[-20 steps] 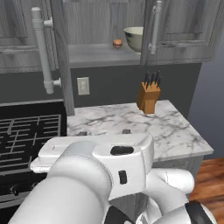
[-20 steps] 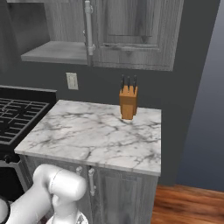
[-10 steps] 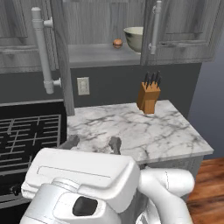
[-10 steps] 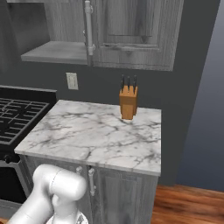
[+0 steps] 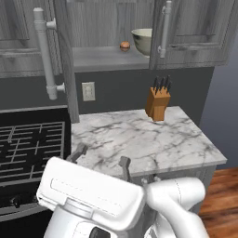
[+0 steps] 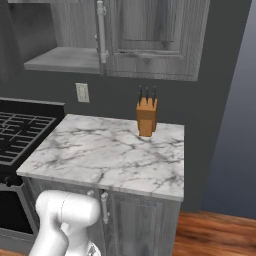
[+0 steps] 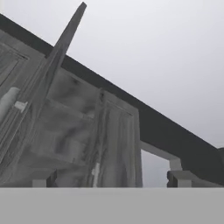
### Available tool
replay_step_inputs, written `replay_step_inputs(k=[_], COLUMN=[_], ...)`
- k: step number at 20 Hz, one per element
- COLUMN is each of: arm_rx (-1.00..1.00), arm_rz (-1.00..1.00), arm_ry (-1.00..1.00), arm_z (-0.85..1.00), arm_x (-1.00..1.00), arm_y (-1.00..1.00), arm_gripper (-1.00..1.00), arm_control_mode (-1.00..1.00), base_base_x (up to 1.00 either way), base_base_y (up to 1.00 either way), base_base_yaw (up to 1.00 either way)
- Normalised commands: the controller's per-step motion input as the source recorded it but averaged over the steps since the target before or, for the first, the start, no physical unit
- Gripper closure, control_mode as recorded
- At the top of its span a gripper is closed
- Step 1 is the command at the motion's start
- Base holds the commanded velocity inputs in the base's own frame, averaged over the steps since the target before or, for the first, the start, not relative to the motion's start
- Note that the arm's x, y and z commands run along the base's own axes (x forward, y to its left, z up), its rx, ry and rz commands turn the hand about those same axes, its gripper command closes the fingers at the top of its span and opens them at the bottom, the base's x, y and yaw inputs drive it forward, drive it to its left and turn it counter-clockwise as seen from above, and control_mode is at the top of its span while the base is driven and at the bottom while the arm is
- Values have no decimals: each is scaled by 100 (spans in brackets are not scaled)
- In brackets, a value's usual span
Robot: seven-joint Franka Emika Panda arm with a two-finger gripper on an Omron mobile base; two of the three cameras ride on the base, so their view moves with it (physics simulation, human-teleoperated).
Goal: Pick the mug and place it in the sink. Pick the bowl and place it in the open cabinet and then close the cabinet.
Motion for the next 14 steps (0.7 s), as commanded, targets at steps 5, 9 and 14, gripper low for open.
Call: replay_step_inputs(k=[5,9,14], arm_rx=[-6,-1,0], arm_rz=[6,2,2], arm_ry=[-10,-3,-1], arm_z=[-19,-7,-18], arm_x=[60,61,67], arm_y=[-3,0,0], arm_gripper=[-100,-100,-100], arm_control_mode=[-100,-100,-100], base_base_x=[0,0,0], base_base_y=[0,0,0], base_base_yaw=[0,0,0])
